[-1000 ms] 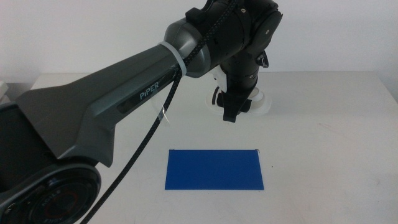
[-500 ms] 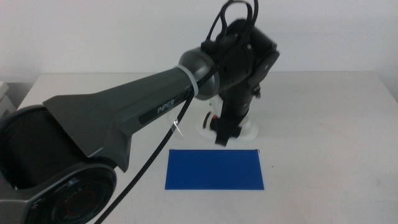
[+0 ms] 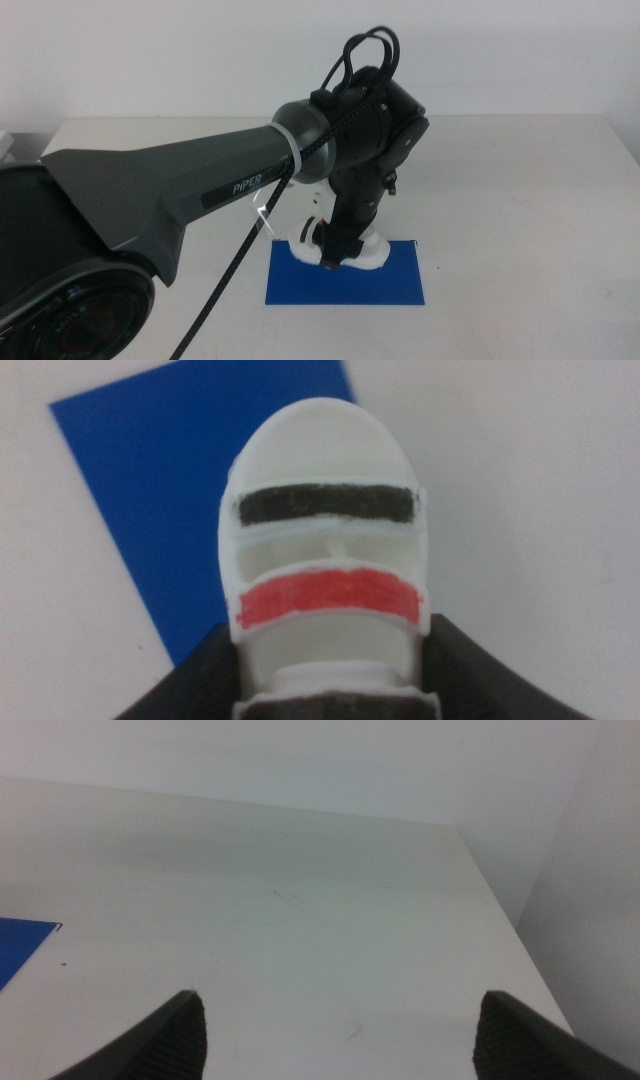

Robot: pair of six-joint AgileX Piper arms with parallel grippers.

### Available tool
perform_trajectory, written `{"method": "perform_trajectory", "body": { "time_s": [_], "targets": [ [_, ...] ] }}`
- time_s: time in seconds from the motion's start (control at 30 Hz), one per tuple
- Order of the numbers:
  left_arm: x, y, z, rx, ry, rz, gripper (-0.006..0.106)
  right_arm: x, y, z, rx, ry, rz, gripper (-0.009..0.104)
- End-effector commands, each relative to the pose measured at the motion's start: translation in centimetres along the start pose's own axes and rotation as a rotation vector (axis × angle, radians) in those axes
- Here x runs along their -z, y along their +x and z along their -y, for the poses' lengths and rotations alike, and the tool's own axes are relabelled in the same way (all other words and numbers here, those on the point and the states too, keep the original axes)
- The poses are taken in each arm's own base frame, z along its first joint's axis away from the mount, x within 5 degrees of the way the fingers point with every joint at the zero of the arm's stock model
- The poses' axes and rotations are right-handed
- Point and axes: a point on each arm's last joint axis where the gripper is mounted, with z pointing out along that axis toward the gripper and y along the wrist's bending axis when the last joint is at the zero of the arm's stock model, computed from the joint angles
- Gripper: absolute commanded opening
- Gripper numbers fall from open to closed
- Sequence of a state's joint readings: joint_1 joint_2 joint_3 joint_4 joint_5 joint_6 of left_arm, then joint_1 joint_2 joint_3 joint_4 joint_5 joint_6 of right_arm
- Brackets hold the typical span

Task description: Use one arm to grab the shoe from the table and place it on the mat.

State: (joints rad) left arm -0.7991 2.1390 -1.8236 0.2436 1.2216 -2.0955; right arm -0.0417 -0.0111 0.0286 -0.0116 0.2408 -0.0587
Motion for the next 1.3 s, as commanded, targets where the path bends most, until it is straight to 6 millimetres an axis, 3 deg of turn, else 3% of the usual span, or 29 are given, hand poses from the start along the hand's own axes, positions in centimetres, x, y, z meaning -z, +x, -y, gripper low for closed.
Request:
{"method": "perform_trajectory", "body": {
  "time_s": [0.0, 0.43, 1.0, 1.07, 1.1, 1.17, 1.23, 1.27],
  "targets": [
    [3.2, -1.3, -0.6, 0.036, -0.006, 0.021, 0.0, 0.0, -0.5, 0.0, 0.017, 0.007, 0.065, 0.078],
    [0.6, -2.2, -1.0, 0.082, -0.11, 0.003, 0.0, 0.0, -0.5, 0.0, 0.017, 0.007, 0.065, 0.078],
    [-1.7, -1.0, -0.7, 0.099, -0.127, -0.061, 0.002, 0.0, -0.5, 0.0, 0.017, 0.007, 0.065, 0.078],
    [-1.8, -0.9, -0.6, 0.1, -0.126, -0.066, 0.007, 0.0, -0.5, 0.0, 0.017, 0.007, 0.065, 0.078],
    [-1.9, -0.9, -0.6, 0.1, -0.125, -0.067, 0.024, 0.0, -0.5, 0.0, 0.017, 0.007, 0.065, 0.078],
    [-1.9, -0.9, -0.6, 0.1, -0.125, -0.067, 0.035, 0.0, -0.5, 0.0, 0.017, 0.007, 0.065, 0.078],
    [-1.9, -0.9, -0.6, 0.099, -0.125, -0.064, 0.067, 0.0, -0.5, 0.0, 0.018, 0.007, 0.065, 0.078],
    [-1.9, -0.9, -0.6, 0.099, -0.125, -0.063, 0.073, 0.0, -0.5, 0.0, 0.018, 0.007, 0.065, 0.078]
  ]
}}
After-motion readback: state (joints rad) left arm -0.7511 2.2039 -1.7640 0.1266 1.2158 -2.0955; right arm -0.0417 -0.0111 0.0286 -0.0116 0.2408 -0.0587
